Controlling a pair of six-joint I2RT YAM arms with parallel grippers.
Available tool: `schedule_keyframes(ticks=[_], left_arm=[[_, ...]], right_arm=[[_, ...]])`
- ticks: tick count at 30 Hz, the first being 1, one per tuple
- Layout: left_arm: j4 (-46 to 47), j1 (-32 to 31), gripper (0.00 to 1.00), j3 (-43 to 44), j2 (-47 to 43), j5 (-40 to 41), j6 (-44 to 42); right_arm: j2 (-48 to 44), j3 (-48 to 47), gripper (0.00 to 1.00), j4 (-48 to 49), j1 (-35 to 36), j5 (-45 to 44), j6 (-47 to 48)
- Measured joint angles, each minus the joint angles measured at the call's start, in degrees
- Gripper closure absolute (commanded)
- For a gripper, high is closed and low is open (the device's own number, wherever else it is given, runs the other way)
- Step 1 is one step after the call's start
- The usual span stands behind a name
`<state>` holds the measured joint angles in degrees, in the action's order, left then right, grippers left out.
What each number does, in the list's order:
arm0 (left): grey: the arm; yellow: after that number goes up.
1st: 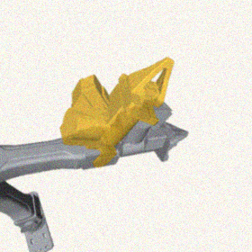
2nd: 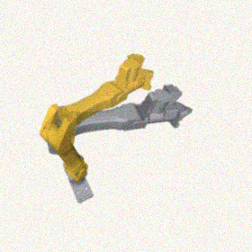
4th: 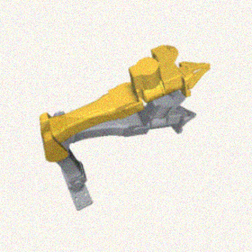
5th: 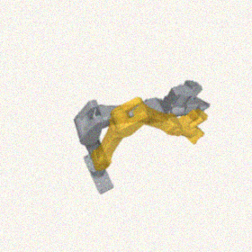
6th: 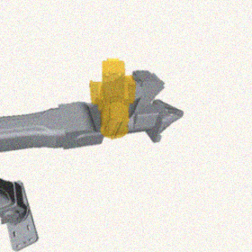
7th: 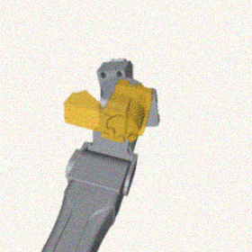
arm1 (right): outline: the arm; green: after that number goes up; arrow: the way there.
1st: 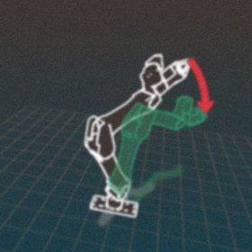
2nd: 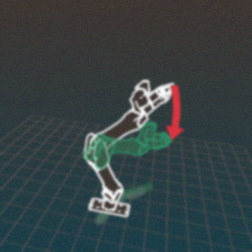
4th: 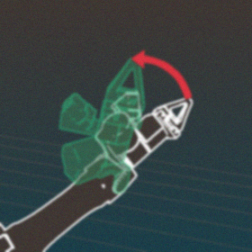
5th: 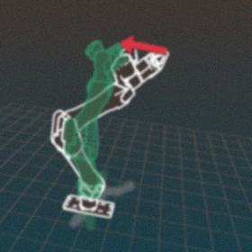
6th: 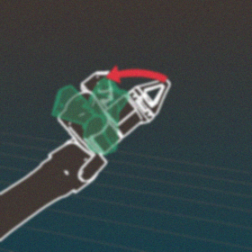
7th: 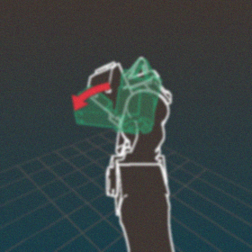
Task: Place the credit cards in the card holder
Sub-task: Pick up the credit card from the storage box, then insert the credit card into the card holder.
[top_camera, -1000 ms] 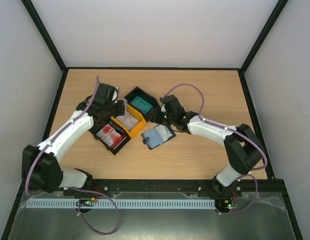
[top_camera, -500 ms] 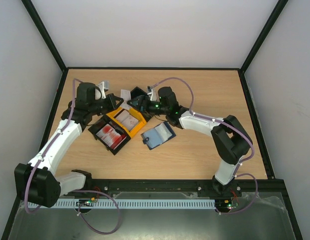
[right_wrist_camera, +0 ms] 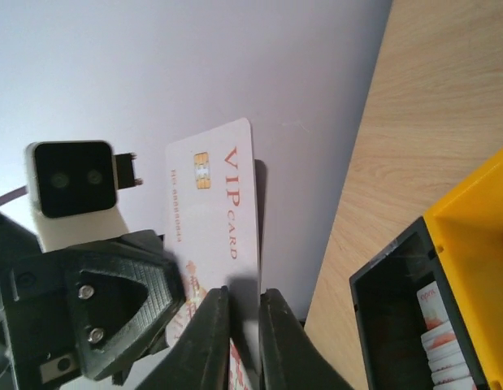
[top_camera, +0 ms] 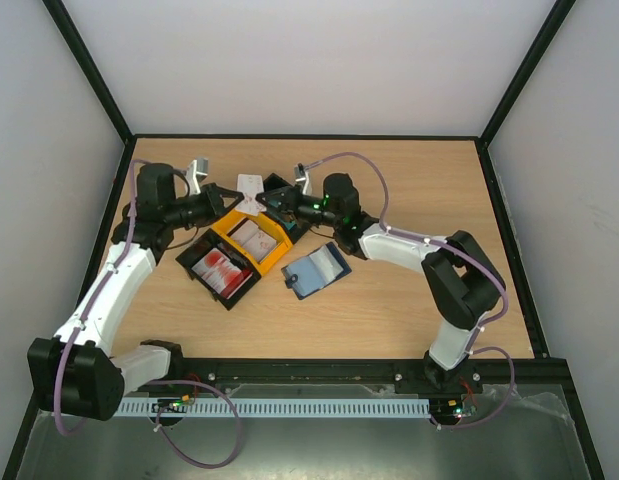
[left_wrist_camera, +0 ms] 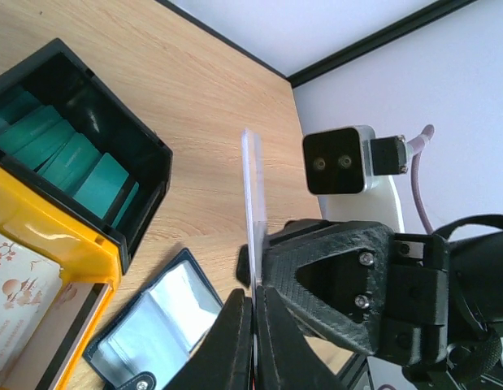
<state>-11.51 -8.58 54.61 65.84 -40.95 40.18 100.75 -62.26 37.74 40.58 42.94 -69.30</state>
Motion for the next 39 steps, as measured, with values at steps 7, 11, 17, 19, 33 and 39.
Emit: schedule_keyframes(ticks=[7, 11, 17, 19, 33, 39], left_arm=[[-0.04, 0.92, 0.97, 0.2, -0.17, -2.34, -0.13], [0.07, 1.29, 0.97, 0.33, -0.17, -5.27, -0.17], [0.92, 1.46, 0.97, 0.33, -0.17, -10.73, -0.13], [1.18, 1.42, 0.98, 0.33, -0.17, -12.96, -0.04], [3.28, 3.19, 0.98, 0.31, -0.55, -15.85, 1.81], [1.36, -2.16, 0.98, -1.09, -2.84, -5.42, 1.53]], right_arm=[[-2.6, 2.97, 0.98, 3.87, -0.17, -0.85, -3.41], [-5.62, 5.77, 0.98, 4.46, -0.68, -1.7, -3.67], [-9.22, 9.05, 0.98, 5.79, -1.44, -0.02, -3.39], [-10.78, 10.8, 0.98, 6.97, -1.88, 1.49, -3.34], [-24.09, 19.89, 0.98, 6.62, -9.81, 6.12, 0.11], [-28.48, 19.67, 0.98, -12.46, -9.81, 2.47, 11.91]])
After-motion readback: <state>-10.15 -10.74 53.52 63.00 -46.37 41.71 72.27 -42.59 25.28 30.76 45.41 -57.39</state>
